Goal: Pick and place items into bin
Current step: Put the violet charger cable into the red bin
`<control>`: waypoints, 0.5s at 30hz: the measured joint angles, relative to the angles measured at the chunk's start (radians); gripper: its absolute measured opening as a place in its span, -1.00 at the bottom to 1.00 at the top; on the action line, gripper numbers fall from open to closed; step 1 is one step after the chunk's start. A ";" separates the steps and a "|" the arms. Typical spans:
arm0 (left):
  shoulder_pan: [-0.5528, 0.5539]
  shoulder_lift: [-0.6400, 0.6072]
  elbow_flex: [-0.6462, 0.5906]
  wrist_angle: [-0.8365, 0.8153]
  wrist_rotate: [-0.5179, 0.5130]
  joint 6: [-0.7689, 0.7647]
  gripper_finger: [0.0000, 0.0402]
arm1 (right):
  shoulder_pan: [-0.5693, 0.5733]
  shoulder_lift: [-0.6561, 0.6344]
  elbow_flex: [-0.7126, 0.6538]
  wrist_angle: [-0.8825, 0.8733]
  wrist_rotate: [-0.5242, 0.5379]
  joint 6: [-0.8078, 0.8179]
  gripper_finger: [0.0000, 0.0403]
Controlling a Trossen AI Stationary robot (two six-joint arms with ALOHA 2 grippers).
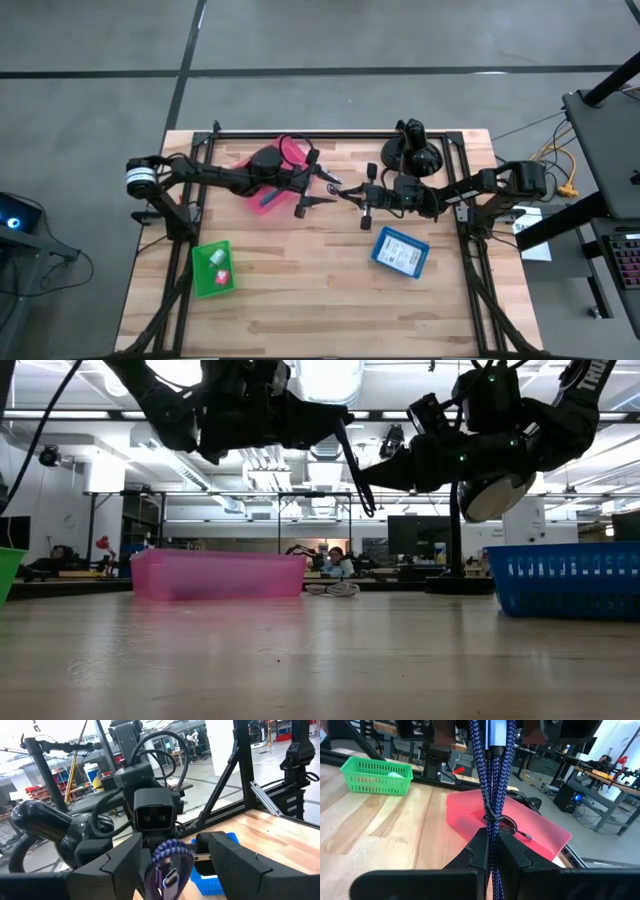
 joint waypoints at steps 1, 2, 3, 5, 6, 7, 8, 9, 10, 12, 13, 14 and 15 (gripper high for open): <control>0.000 0.000 0.003 -0.001 0.001 0.000 0.06 | 0.000 0.000 0.000 0.001 0.000 0.003 -0.94; 0.000 0.000 0.008 -0.002 0.001 0.002 0.06 | 0.000 0.000 0.000 0.001 0.000 0.004 -0.94; 0.000 0.000 0.012 -0.002 0.000 0.002 0.06 | 0.000 0.000 0.000 0.000 0.002 0.003 -0.94; 0.000 0.000 0.017 -0.001 0.003 0.002 0.06 | 0.000 0.000 0.000 0.001 0.003 0.000 -0.94; 0.000 0.000 0.018 -0.001 0.005 0.002 0.06 | 0.000 0.000 0.000 0.001 0.003 -0.001 -0.94; 0.000 0.000 0.018 -0.003 0.008 0.001 0.06 | 0.000 0.000 0.000 0.001 0.003 -0.001 -0.94; 0.000 0.000 0.018 -0.007 0.008 0.001 0.06 | 0.000 0.000 0.000 0.001 0.003 -0.001 -0.94; -0.001 0.000 0.018 -0.009 0.008 0.001 0.06 | 0.000 0.000 0.000 0.001 0.003 -0.001 -0.94; -0.001 0.000 0.018 -0.009 0.008 0.001 0.06 | 0.000 0.000 0.000 0.005 0.003 -0.001 -0.94; -0.001 0.000 0.018 -0.011 0.008 0.001 0.06 | 0.000 0.000 0.000 0.012 0.005 -0.001 -0.94; -0.001 0.000 0.018 -0.012 0.007 0.001 0.06 | 0.000 0.000 0.001 0.013 0.005 -0.001 -0.94; -0.001 0.000 0.018 -0.012 0.007 0.001 0.06 | 0.000 0.000 0.002 0.013 0.005 -0.001 -0.94; -0.001 0.000 0.018 -0.011 -0.003 0.001 0.06 | 0.000 0.000 0.002 0.016 0.005 0.000 -0.94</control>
